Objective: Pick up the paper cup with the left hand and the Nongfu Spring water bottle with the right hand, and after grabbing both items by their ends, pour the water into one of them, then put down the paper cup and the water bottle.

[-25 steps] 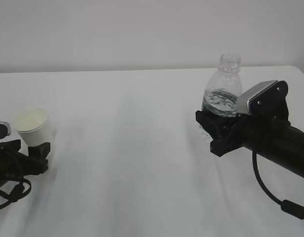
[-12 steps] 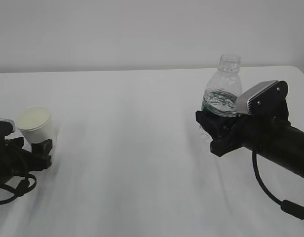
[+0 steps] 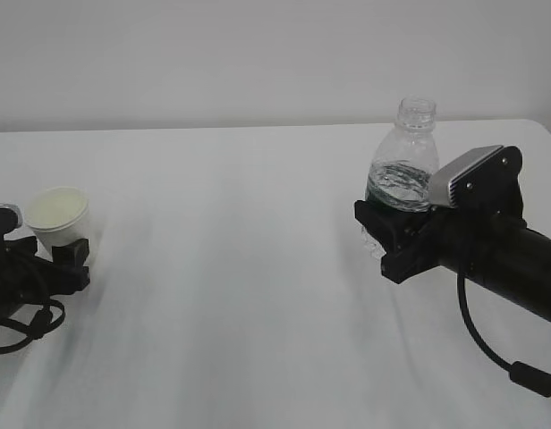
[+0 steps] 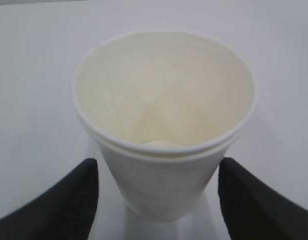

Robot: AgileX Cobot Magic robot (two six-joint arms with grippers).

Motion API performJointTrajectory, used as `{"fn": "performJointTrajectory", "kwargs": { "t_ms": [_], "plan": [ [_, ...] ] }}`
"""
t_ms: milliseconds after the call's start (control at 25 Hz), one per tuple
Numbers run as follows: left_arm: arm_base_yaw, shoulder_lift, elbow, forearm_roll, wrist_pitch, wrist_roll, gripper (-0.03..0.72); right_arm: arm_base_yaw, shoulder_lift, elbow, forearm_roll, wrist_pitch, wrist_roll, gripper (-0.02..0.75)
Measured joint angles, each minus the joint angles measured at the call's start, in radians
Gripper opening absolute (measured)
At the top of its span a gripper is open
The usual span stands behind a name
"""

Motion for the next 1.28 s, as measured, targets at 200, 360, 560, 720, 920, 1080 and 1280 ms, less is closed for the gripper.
{"fn": "performJointTrajectory", "kwargs": {
  "t_ms": [200, 360, 560, 720, 920, 1080, 1280],
  "plan": [
    [0.0, 0.022, -0.001, 0.002, 0.0, 0.0, 0.534, 0.0, 0.0, 0.0, 0.0, 0.0, 0.0, 0.413],
    [0.002, 0.038, -0.021, 0.002, 0.0, 0.0, 0.534, 0.0, 0.0, 0.0, 0.0, 0.0, 0.0, 0.413],
    [0.002, 0.061, -0.059, 0.002, -0.002, 0.0, 0.533, 0.0, 0.0, 0.0, 0.0, 0.0, 0.0, 0.414],
    [0.002, 0.09, -0.075, 0.002, -0.002, 0.0, 0.533, 0.0, 0.0, 0.0, 0.0, 0.0, 0.0, 0.414],
    [0.002, 0.103, -0.098, 0.002, -0.002, 0.0, 0.533, 0.0, 0.0, 0.0, 0.0, 0.0, 0.0, 0.413],
    [0.002, 0.104, -0.118, -0.011, -0.002, 0.0, 0.533, 0.0, 0.0, 0.0, 0.0, 0.0, 0.0, 0.413],
    [0.002, 0.104, -0.138, -0.017, -0.002, 0.0, 0.533, 0.0, 0.0, 0.0, 0.0, 0.0, 0.0, 0.413]
  ]
}}
